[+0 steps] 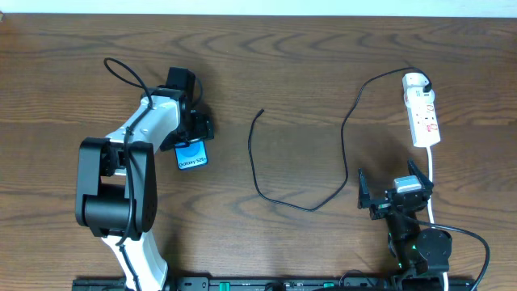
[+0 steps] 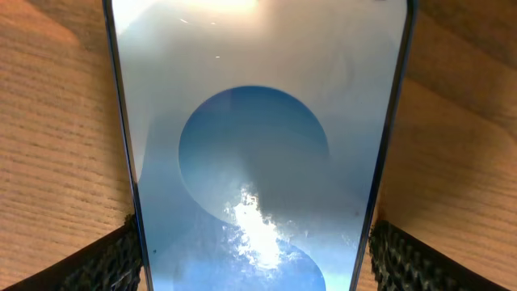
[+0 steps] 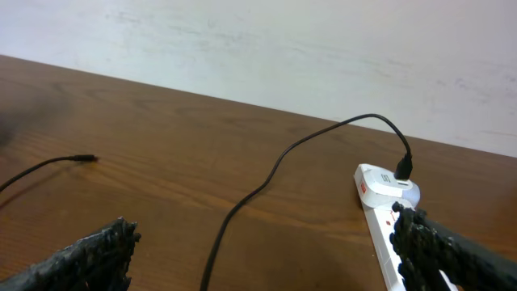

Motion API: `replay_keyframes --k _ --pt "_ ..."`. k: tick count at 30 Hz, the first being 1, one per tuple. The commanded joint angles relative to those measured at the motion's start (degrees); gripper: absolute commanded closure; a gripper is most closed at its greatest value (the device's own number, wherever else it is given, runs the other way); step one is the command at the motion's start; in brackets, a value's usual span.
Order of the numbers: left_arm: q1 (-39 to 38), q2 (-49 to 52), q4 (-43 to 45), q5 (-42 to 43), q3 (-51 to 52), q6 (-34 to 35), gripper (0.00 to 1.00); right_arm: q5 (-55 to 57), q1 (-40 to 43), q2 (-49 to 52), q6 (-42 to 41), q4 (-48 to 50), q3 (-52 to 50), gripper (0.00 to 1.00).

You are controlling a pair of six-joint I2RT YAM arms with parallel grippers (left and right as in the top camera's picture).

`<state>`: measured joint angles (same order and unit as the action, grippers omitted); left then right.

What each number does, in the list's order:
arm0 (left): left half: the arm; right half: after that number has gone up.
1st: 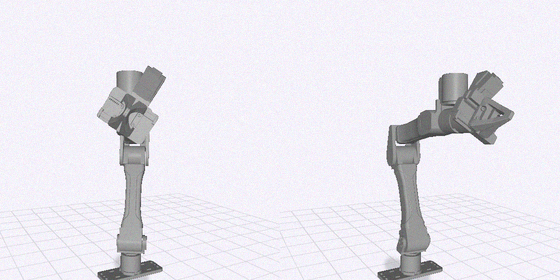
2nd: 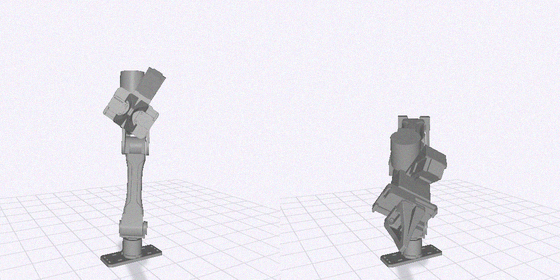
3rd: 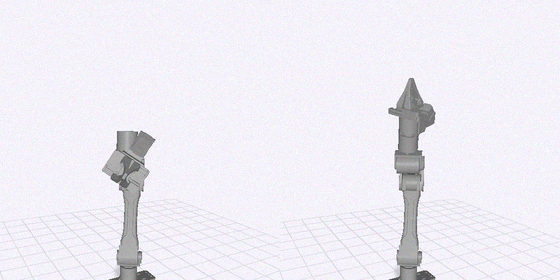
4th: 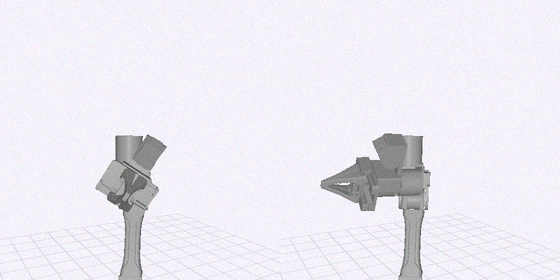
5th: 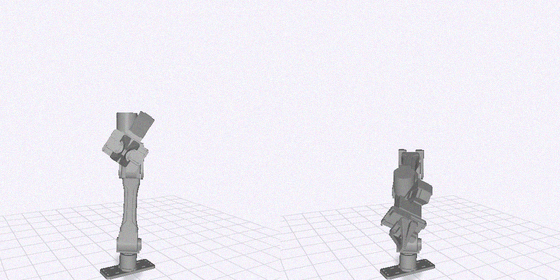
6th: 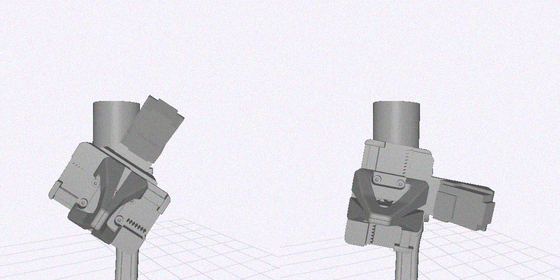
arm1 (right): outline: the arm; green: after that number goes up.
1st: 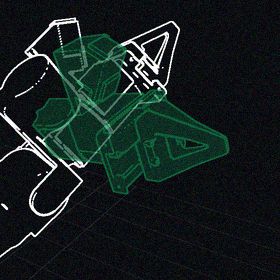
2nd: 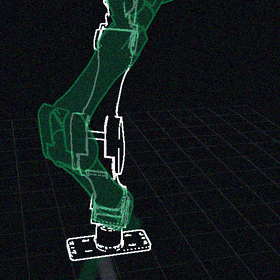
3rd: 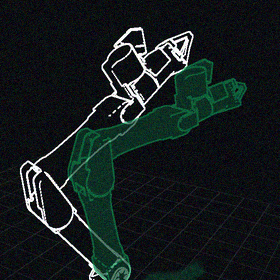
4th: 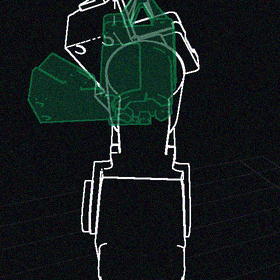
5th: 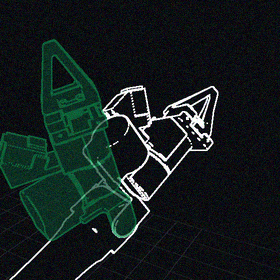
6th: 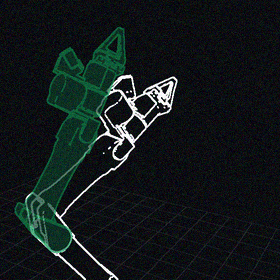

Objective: Plug charger to phone and switch on socket
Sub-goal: 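Close the left gripper on the phone's bottom edge and tilt it up, then lift the phone with the left gripper and carry it toward center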

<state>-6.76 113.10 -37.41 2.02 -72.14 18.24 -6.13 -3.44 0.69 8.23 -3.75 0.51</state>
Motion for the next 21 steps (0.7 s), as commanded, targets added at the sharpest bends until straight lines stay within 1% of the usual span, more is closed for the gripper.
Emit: replay_keyframes --k 1,11,16,21 --pt "-0.3 2.8 0.9 -0.1 0.7 0.8 0.12 0.2 0.5 -0.3 0.6 -0.1 -0.2 0.01" --pt "-0.3 6.3 0.9 0.1 0.7 1.0 0.13 0.2 0.5 -0.3 0.6 -0.1 -0.2 0.01" --pt "-0.3 6.3 0.8 0.1 0.7 1.0 0.25 0.2 0.5 -0.3 0.6 -0.1 -0.2 0.01" --pt "-0.3 6.3 0.0 0.1 0.7 1.2 0.27 0.2 0.5 -0.3 0.6 -0.1 -0.2 0.01"
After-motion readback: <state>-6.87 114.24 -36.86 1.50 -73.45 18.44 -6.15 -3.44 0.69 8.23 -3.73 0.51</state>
